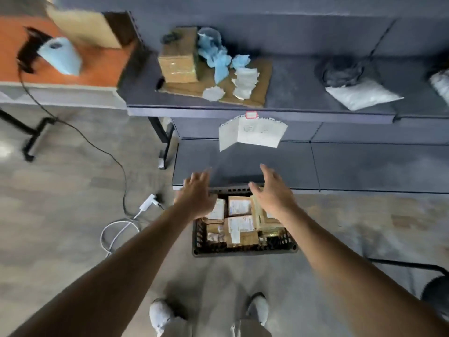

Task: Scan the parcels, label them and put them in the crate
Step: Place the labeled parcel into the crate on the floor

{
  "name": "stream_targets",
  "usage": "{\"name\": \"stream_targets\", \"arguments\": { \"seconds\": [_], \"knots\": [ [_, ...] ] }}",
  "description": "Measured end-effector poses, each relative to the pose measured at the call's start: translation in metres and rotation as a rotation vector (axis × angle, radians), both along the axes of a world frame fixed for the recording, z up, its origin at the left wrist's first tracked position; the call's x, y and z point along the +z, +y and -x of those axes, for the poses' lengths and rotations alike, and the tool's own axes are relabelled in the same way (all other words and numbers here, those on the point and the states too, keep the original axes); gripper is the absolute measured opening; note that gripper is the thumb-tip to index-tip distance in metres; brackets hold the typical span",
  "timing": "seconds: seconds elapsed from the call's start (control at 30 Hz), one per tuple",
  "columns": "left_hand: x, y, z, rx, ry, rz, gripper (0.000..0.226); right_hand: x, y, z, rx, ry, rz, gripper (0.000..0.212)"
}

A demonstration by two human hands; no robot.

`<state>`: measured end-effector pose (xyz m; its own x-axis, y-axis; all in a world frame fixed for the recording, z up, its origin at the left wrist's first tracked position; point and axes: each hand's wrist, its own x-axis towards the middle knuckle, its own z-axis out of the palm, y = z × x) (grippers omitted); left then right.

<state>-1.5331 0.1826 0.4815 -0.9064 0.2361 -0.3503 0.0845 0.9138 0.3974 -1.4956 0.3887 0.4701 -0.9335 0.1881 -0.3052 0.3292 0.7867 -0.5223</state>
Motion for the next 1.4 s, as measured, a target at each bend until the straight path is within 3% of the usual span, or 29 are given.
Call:
{"name": "stream_targets", "arguments": {
  "seconds": [0.3,0.7,0.93,1.4],
  "knots": [
    [0.162,-0.195,-0.025,0.081,0.355,0.109,0.072,0.16,-0.181,0.013,0.239,0.174,-0.116,0.068],
    [0.261,-0.464,-0.036,0.101,0.447,0.249,0.071,0.268,-0.457,0.027,0.301,0.313,-0.143,0.069],
    [0.279,-0.521,0.025,0.124,0.466,0.224,0.072,0.289,-0.521,0.091,0.341,0.393,-0.151,0.068],
    [0.292,-0.566,0.223,0.142,0.469,0.239,0.07,0.294,-0.577,0.299,0.305,0.439,-0.085,0.067]
  ]
}}
